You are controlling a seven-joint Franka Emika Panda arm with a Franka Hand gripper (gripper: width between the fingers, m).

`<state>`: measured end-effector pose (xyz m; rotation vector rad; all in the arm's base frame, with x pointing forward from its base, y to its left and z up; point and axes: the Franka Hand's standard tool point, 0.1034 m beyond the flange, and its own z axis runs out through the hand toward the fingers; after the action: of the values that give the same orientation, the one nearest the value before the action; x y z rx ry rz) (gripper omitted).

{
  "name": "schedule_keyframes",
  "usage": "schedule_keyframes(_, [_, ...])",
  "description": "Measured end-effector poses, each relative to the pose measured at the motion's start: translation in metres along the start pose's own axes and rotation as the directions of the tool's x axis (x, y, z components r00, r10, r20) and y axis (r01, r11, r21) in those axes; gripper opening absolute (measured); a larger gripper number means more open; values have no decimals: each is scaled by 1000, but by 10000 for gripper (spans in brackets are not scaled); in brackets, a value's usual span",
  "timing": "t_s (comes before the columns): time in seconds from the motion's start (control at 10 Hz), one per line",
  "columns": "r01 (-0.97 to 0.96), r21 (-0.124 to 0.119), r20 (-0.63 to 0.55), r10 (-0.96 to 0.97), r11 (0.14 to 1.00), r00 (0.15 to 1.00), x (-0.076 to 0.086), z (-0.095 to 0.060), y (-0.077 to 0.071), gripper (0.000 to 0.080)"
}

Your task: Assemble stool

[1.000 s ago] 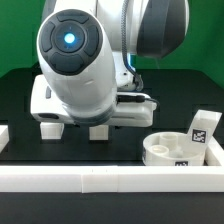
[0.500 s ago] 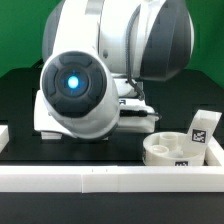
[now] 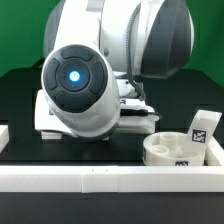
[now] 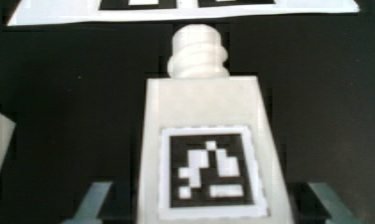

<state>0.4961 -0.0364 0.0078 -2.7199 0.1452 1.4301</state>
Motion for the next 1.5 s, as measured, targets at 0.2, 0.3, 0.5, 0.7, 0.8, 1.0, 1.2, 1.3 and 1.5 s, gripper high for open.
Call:
schedule_keyframes(0.2, [5,6,6,-5,1000,1000,-8,-10,0,335])
schedule_keyframes(0.3, [4,8,24,-4,1000,1000,-22,-23,-4,335])
schedule_keyframes(0.5, [-30,10,33,30,1000,999,-47,-52,-14,335])
schedule_keyframes(0.7, [-32,-33,5,32,999,999,-51,-57,-27,336])
schedule_keyframes(0.8, [-28,-28,10,29,999,1000,-50,-55,-25,337])
schedule_keyframes(1.0, [-29,-25,-43,28,999,999,-43,-60,-24,337])
schedule_keyframes(1.2, [-30,-23,-69,29,999,997,-41,-63,-28,337])
schedule_keyframes(1.3, [-20,-26,-203,15,999,979,-35,-78,-37,337])
schedule_keyframes(1.5, [-4,-21,-360,-4,1000,933,-44,-86,-51,337])
